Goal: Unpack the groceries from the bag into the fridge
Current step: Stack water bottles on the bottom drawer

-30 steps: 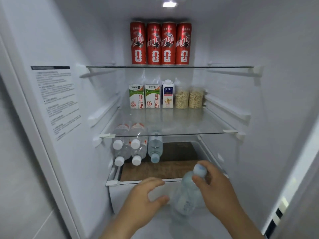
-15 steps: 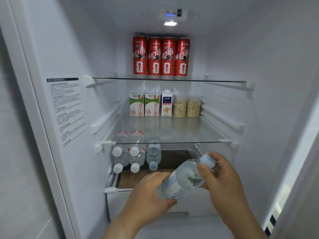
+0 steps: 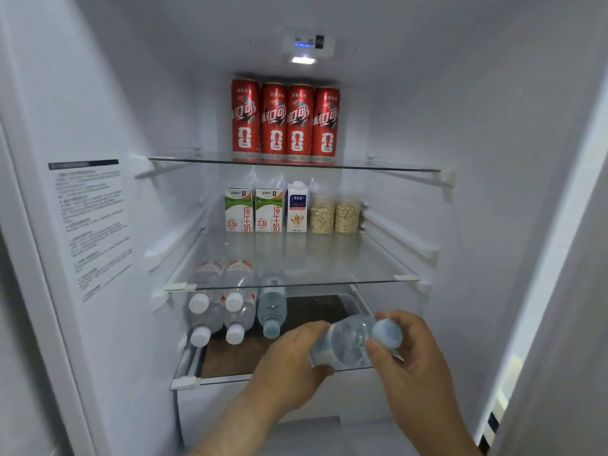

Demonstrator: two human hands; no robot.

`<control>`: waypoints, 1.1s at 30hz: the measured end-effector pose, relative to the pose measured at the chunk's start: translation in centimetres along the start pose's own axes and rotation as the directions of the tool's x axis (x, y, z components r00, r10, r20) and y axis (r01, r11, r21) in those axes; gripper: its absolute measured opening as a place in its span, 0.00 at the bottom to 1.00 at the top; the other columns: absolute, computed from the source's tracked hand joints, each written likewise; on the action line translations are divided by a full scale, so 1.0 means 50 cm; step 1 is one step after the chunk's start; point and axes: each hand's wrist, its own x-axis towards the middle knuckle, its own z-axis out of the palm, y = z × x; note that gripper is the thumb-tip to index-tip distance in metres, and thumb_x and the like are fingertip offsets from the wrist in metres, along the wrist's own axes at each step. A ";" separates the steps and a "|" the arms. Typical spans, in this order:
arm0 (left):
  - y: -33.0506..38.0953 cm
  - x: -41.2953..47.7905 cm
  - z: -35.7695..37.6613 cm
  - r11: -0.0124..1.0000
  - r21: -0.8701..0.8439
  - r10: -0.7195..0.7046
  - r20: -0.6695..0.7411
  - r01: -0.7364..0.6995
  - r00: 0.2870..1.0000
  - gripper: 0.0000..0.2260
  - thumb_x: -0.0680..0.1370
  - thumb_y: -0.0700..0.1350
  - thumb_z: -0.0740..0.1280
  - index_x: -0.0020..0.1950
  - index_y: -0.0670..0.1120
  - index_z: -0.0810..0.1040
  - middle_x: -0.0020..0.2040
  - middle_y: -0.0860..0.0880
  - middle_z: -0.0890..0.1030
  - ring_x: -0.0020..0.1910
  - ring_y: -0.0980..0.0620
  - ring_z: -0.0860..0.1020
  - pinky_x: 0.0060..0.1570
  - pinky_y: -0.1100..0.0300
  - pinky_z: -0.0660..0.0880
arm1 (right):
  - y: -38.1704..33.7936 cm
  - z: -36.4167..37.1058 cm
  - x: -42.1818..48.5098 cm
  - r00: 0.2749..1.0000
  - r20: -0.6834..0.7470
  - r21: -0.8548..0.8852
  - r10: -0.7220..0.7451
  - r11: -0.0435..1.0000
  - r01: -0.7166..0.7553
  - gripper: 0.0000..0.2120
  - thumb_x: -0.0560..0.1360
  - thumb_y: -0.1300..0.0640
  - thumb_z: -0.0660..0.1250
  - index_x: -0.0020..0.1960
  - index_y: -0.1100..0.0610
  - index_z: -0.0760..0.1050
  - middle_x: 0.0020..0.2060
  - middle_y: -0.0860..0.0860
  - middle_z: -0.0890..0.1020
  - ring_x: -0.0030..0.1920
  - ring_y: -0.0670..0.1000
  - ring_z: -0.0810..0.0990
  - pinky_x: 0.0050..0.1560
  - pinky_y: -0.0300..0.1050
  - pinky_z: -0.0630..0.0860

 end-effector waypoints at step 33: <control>-0.217 -0.060 -0.030 0.957 0.248 -0.127 -0.115 0.152 0.985 0.19 0.66 0.66 0.69 0.47 0.54 0.84 0.46 0.61 0.80 0.49 0.58 0.75 0.50 0.64 0.72 | 0.129 0.151 0.104 0.940 0.262 -0.421 0.218 0.902 -0.092 0.22 0.75 0.50 0.71 0.68 0.45 0.73 0.61 0.47 0.78 0.54 0.46 0.78 0.47 0.39 0.77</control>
